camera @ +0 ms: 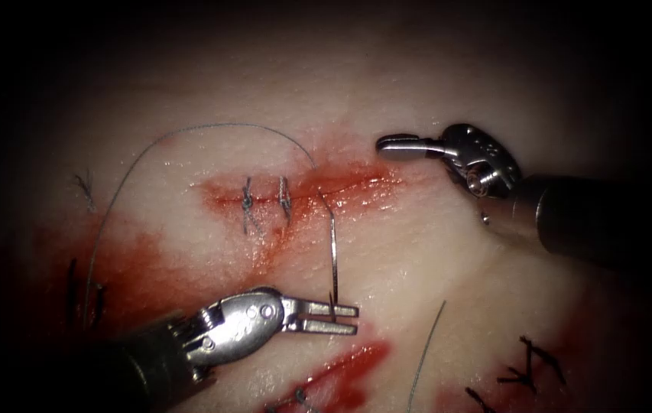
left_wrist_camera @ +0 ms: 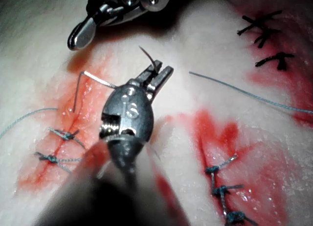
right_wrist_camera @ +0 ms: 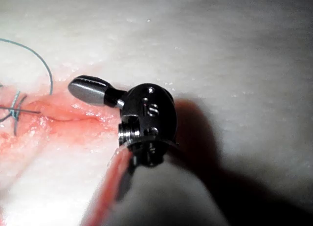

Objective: Wound Closure

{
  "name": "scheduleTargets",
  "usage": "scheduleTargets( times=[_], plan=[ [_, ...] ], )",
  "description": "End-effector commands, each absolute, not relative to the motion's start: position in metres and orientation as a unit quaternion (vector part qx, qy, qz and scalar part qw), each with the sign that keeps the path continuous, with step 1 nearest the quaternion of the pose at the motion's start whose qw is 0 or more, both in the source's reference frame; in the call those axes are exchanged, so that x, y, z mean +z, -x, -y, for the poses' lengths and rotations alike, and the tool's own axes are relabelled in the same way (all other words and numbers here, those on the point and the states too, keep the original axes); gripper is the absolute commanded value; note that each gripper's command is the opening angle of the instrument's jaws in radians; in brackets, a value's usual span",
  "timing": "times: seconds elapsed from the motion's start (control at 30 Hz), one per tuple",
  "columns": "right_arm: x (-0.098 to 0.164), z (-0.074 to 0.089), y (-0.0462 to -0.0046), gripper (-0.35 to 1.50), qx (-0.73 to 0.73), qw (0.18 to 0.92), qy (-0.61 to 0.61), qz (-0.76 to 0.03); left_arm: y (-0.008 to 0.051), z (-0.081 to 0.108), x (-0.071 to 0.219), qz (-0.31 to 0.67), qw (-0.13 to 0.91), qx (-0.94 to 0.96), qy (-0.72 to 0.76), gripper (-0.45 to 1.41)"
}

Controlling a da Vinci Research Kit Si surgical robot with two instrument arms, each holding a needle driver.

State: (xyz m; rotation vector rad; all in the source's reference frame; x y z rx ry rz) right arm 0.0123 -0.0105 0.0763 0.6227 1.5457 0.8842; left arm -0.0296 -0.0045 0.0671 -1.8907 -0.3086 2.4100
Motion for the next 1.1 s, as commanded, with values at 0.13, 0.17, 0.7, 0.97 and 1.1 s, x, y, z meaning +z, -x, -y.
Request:
scheduleTargets(
  times=[0.13,0.17,0.7,0.97,1.1],
  plan=[
    [0.075,0.010,-0.0132,0.78,0.414,0.560,-0.312,-0.646,0.0300,0.002,0.066,-0.033,-0.029,0.815,0.578,-0.45],
    [0.075,0.010,-0.0132,0.90,0.423,0.553,-0.323,-0.641,0.0300,0.001,0.066,-0.070,-0.046,0.817,0.571,-0.45],
    [0.067,0.012,-0.0167,1.28,0.464,0.476,-0.488,-0.565,0.0307,0.000,0.064,-0.238,-0.130,0.814,0.514,-0.45],
    [0.066,0.012,-0.0176,1.28,0.470,0.496,-0.495,-0.537,0.0313,0.000,0.068,-0.252,-0.151,0.838,0.460,-0.45],
    [0.066,0.012,-0.0179,1.28,0.480,0.496,-0.488,-0.535,0.0315,0.001,0.069,-0.253,-0.156,0.846,0.443,-0.45]
  ],
)
